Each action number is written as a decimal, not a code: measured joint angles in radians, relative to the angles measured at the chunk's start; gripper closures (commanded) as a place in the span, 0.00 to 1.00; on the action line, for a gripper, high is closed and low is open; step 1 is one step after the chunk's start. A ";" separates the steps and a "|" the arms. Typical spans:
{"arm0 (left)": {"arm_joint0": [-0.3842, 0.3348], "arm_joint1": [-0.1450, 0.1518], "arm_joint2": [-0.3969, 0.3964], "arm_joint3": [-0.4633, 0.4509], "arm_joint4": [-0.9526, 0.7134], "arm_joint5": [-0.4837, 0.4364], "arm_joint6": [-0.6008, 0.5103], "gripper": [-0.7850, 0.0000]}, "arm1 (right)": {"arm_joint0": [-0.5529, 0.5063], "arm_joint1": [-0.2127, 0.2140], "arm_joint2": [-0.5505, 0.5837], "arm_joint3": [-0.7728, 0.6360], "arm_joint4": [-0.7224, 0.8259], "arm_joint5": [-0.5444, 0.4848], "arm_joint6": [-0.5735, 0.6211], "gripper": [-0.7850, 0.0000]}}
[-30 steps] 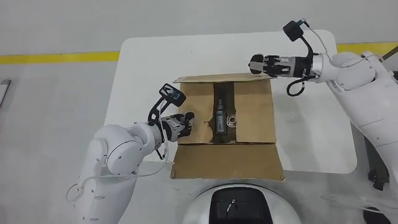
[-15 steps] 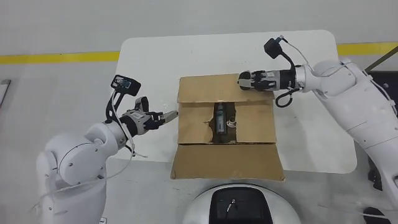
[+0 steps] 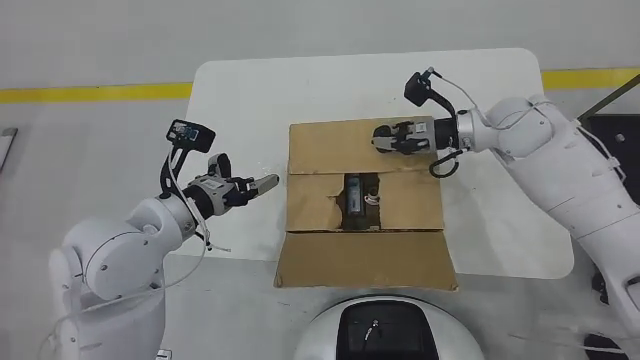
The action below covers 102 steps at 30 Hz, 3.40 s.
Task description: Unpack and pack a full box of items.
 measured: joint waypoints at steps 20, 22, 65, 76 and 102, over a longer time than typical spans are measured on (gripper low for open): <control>0.255 0.057 -0.203 -0.085 0.174 -0.466 -0.013 0.00 | -0.047 0.017 0.028 -0.063 -0.011 -0.010 -0.024 1.00; 0.294 0.061 -0.204 -0.084 0.206 -0.505 -0.002 0.00 | -0.049 0.018 0.027 -0.064 -0.011 -0.008 -0.024 1.00; 0.369 0.106 -0.068 -0.166 0.063 -0.436 0.257 0.00 | -0.012 0.007 -0.016 -0.054 0.017 -0.010 -0.005 1.00; 0.198 0.097 0.117 -0.105 0.203 -0.233 0.292 0.00 | -0.043 0.049 0.099 -0.176 -0.022 0.016 -0.005 1.00; 0.055 0.072 0.307 0.071 0.400 -0.092 0.304 0.00 | -0.136 0.028 -0.004 -0.250 -0.135 0.077 -0.127 1.00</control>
